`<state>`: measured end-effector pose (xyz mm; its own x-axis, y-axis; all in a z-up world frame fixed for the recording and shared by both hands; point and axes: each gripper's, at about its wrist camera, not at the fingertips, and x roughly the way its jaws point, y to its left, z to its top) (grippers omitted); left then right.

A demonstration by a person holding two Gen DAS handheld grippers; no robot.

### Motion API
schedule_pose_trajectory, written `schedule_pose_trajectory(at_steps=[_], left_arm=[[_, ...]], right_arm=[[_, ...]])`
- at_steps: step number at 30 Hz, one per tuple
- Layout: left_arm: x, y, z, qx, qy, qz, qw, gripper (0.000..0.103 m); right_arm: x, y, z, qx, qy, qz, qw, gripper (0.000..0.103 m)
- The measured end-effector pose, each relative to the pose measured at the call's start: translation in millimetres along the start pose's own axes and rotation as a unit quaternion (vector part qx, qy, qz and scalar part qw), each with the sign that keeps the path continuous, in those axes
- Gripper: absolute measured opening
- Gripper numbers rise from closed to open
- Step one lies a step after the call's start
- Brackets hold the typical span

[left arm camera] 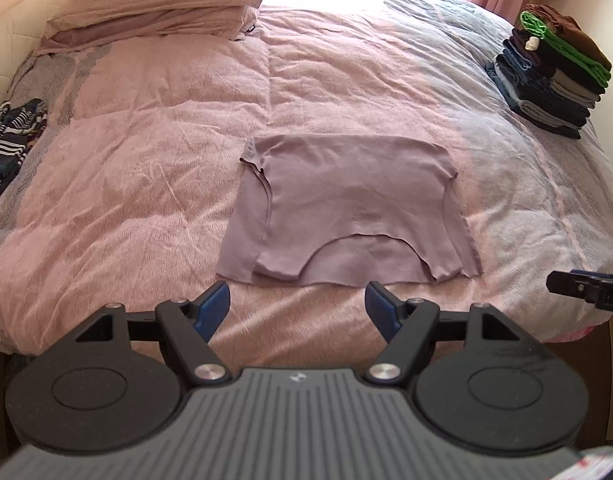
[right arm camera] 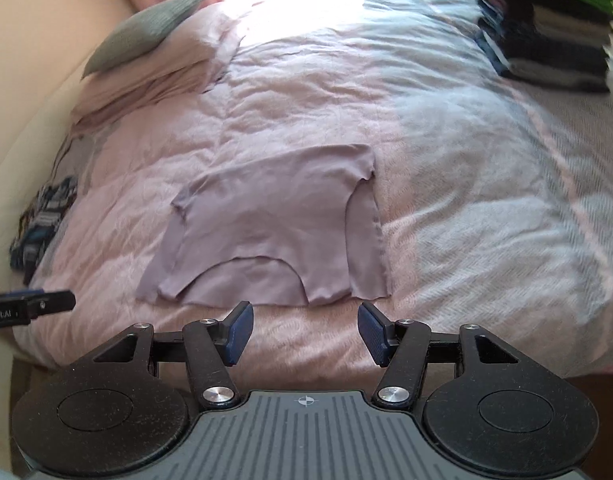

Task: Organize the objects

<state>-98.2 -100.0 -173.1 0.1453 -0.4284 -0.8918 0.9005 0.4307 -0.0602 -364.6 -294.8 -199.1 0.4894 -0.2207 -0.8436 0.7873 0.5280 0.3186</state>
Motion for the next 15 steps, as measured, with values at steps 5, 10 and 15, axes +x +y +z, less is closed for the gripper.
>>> schedule_pose_trajectory(at_steps=[5, 10, 15], left_arm=[[40.4, 24.8, 28.7, 0.003, 0.02, -0.013, 0.9997, 0.071], [88.8, 47.6, 54.6, 0.024, 0.029, -0.037, 0.9986, 0.071], [129.1, 64.9, 71.7, 0.015, 0.043, -0.056, 0.9974, 0.071]], right_arm=[[41.3, -11.7, 16.3, 0.018, -0.005, -0.005, 1.0, 0.055], [89.8, -34.0, 31.0, 0.047, -0.031, 0.002, 0.998, 0.055], [130.2, -63.0, 47.4, 0.052, -0.037, 0.0, 0.998, 0.055]])
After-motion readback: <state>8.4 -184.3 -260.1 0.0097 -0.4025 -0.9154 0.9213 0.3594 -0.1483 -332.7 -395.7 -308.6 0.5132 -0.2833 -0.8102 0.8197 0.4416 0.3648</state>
